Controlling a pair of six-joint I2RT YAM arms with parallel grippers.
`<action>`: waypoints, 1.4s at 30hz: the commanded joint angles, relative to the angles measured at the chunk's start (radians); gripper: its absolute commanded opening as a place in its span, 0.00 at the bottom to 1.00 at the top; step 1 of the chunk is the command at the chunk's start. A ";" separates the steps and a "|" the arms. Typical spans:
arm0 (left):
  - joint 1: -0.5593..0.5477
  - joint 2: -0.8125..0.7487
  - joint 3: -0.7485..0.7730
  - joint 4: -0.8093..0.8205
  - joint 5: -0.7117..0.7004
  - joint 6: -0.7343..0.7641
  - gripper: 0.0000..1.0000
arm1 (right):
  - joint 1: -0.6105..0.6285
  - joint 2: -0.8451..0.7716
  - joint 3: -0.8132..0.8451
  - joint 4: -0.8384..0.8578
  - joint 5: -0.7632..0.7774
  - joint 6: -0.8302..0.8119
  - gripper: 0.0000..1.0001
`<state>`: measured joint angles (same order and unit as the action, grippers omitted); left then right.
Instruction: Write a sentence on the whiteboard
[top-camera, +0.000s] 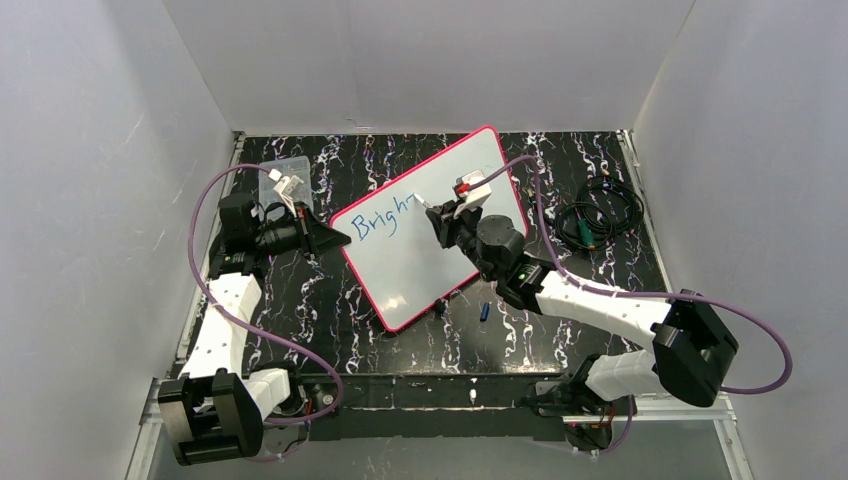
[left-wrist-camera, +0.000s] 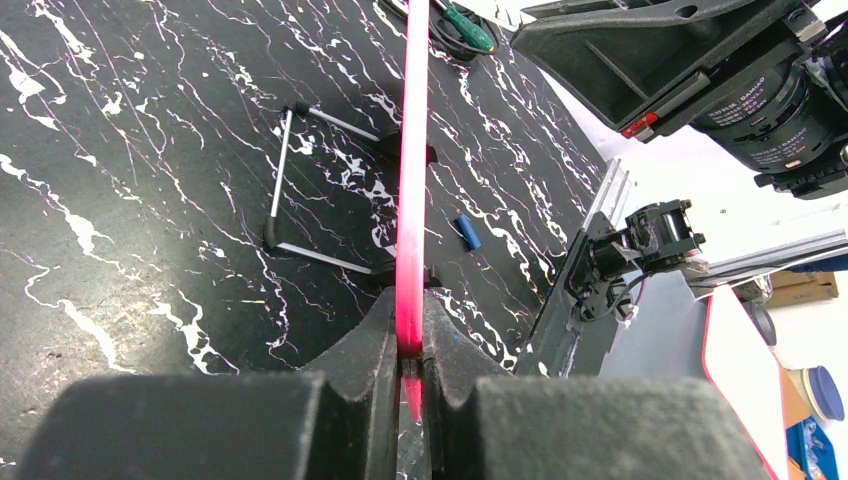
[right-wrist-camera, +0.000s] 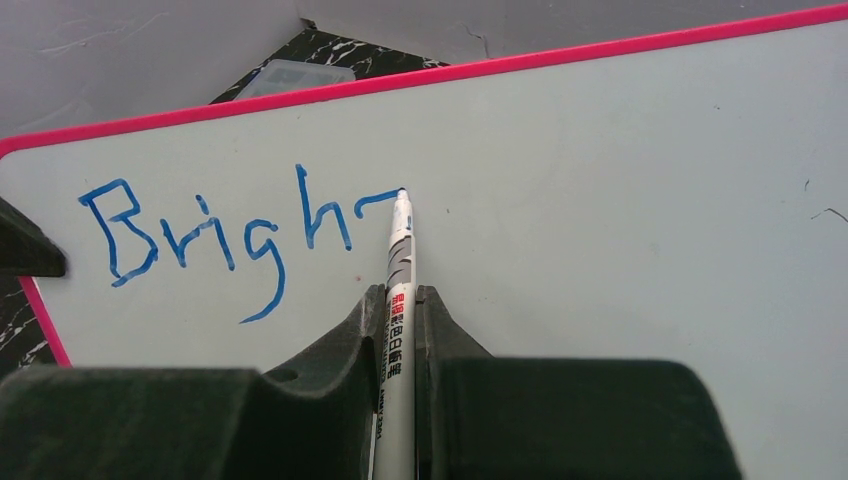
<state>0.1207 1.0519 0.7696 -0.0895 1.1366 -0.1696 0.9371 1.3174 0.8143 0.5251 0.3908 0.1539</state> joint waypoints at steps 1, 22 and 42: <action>0.001 -0.035 0.013 0.034 0.032 0.025 0.00 | -0.009 -0.020 0.027 0.026 -0.016 -0.012 0.01; 0.002 -0.030 0.016 0.033 0.034 0.026 0.00 | -0.009 0.026 0.089 0.047 -0.065 -0.066 0.01; 0.001 -0.035 0.014 0.033 0.034 0.025 0.00 | -0.008 -0.024 -0.054 -0.007 -0.064 0.019 0.01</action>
<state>0.1207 1.0515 0.7696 -0.0875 1.1362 -0.1719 0.9314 1.3094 0.7925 0.5365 0.3210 0.1482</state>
